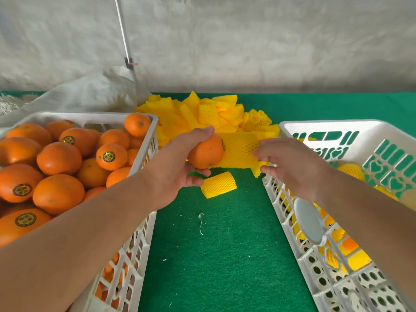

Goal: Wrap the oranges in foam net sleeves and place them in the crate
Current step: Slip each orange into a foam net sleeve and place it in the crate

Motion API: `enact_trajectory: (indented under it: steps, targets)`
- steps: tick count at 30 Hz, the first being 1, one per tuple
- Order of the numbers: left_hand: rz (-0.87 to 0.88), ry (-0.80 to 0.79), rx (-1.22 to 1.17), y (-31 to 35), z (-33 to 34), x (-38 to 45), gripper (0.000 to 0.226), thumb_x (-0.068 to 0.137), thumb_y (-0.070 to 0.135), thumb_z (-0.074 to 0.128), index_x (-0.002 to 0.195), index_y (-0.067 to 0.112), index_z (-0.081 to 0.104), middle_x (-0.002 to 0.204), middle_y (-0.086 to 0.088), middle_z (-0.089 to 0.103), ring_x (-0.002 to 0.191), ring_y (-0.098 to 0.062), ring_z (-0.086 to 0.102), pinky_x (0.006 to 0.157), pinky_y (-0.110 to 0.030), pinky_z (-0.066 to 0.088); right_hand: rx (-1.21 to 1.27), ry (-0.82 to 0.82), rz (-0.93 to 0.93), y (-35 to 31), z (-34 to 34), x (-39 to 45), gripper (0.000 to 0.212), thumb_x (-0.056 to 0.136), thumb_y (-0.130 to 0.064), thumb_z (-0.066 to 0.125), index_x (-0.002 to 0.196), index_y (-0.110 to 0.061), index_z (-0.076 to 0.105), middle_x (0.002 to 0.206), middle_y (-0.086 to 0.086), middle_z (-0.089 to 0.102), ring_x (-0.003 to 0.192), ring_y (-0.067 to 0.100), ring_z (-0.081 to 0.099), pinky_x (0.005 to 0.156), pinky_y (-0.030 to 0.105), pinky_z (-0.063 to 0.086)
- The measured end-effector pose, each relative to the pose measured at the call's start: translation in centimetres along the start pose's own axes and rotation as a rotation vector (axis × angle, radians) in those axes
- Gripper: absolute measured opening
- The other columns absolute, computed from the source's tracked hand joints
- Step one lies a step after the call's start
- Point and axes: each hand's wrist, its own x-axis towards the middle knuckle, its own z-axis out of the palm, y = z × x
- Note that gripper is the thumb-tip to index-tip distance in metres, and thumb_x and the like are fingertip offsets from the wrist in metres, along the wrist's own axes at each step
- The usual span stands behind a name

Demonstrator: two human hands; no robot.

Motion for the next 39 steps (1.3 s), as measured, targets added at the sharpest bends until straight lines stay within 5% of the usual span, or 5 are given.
enact_trajectory:
  steps: [4, 12, 16, 22, 39]
  targets:
    - [0.022, -0.025, 0.026, 0.0, 0.3, -0.3, 0.072, 0.076, 0.058, 0.072, 0.14, 0.026, 0.061, 0.118, -0.014, 0.07, 0.074, -0.022, 0.069, 0.056, -0.031, 0.052, 0.08, 0.032, -0.022, -0.4, 0.3, -0.4, 0.01, 0.091, -0.006, 0.077, 0.09, -0.015, 0.08, 0.081, -0.007, 0.078, 0.075, 0.002, 0.074, 0.064, 0.017, 0.058]
    - [0.054, -0.091, -0.007, 0.3, 0.4, -0.6, 0.059, 0.089, 0.054, 0.064, 0.138, 0.022, 0.061, 0.105, -0.011, 0.071, 0.075, -0.022, 0.067, 0.054, -0.029, 0.05, 0.216, -0.255, 0.056, -1.1, 0.6, -1.2, 0.036, 0.095, -0.04, 0.071, 0.125, -0.021, 0.075, 0.124, 0.006, 0.077, 0.104, 0.017, 0.076, 0.076, 0.024, 0.06]
    - [0.073, -0.137, -0.006, 0.4, 0.3, -0.7, 0.048, 0.095, 0.053, 0.06, 0.131, 0.022, 0.063, 0.099, -0.008, 0.072, 0.073, -0.021, 0.065, 0.052, -0.028, 0.049, 0.26, -0.399, 0.059, -1.2, 0.7, -1.6, 0.037, 0.098, -0.042, 0.069, 0.13, -0.026, 0.07, 0.123, 0.002, 0.074, 0.092, 0.012, 0.072, 0.059, 0.019, 0.053]
    - [0.091, -0.091, -0.062, 0.3, -0.3, -0.4, 0.032, 0.098, 0.052, 0.06, 0.119, 0.027, 0.064, 0.102, -0.01, 0.07, 0.073, -0.024, 0.065, 0.051, -0.03, 0.049, 0.175, -0.377, 0.043, -1.2, 1.4, -1.9, 0.052, 0.096, -0.041, 0.067, 0.144, -0.024, 0.06, 0.13, 0.0, 0.073, 0.094, 0.012, 0.072, 0.061, 0.02, 0.053]
    - [-0.088, 0.04, -0.158, 0.5, -0.5, -0.2, 0.059, 0.087, 0.064, 0.074, 0.135, 0.031, 0.064, 0.114, -0.01, 0.068, 0.075, -0.023, 0.065, 0.049, -0.027, 0.049, 0.133, -0.381, -0.006, -1.5, 1.2, -2.6, 0.045, 0.1, -0.044, 0.063, 0.142, -0.029, 0.062, 0.131, -0.004, 0.072, 0.1, 0.012, 0.072, 0.059, 0.022, 0.054]
